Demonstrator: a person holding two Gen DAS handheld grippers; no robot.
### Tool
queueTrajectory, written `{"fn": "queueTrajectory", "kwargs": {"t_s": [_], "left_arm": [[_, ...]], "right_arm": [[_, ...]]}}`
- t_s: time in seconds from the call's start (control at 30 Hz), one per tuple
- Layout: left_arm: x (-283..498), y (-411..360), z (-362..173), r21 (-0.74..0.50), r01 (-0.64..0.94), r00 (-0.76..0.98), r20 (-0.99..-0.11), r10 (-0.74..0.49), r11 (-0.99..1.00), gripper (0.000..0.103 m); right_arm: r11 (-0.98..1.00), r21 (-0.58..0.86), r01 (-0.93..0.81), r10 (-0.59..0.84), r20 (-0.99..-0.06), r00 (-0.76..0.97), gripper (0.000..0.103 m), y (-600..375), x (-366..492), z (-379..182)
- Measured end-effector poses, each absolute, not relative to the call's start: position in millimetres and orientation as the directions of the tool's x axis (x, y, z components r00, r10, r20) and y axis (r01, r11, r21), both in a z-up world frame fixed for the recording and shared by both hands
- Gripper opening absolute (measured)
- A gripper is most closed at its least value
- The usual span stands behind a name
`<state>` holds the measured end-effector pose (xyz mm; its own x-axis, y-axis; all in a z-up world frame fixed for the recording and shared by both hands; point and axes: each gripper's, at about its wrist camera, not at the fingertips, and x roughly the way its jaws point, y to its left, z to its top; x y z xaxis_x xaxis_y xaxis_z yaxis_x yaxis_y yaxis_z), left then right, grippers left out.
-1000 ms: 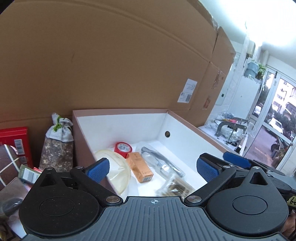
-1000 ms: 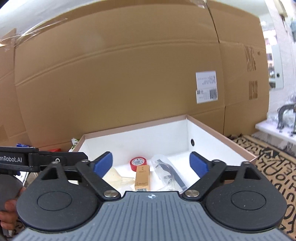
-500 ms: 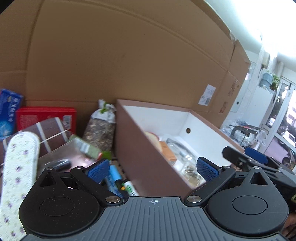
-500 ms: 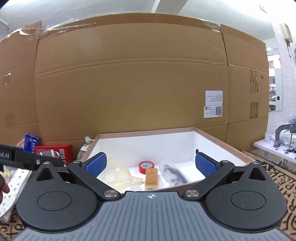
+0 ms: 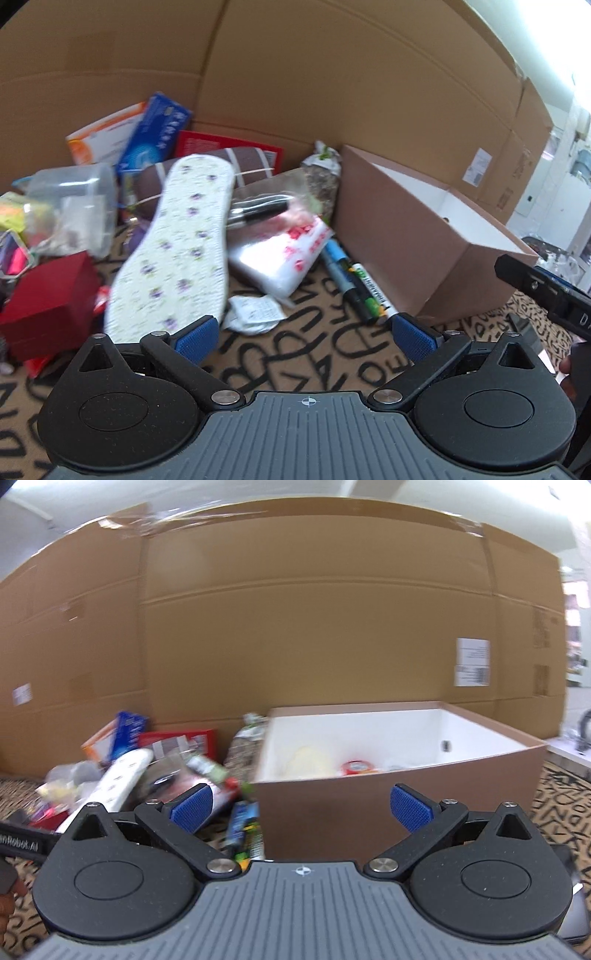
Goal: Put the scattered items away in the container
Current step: 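Move both open tools back to the pile toward the floral insole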
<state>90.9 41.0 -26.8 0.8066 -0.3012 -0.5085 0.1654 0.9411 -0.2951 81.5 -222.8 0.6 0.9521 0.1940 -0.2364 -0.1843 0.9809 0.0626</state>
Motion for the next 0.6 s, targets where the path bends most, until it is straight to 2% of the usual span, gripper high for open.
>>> {"fn": "queueTrajectory", "kwargs": {"t_s": [0.27, 0.4, 0.6], "left_arm": [[68, 84, -28, -0.302, 0.060, 0.847, -0.489, -0.209, 0.951, 0.103], [70, 102, -31, -0.318, 0.026, 0.853, -0.488, -0.187, 0.948, 0.103], [89, 117, -27, -0.351, 0.036, 0.845, -0.488, -0.216, 0.936, 0.103]], "right_arm": [[0.940, 0.046, -0.339, 0.337, -0.283, 0.898, 0.102, -173, 77, -11], [0.911, -0.015, -0.412, 0.391, -0.284, 0.875, 0.102, -146, 75, -13], [0.879, -0.038, -0.475, 0.438, -0.332, 0.835, 0.102, -119, 83, -22]]}}
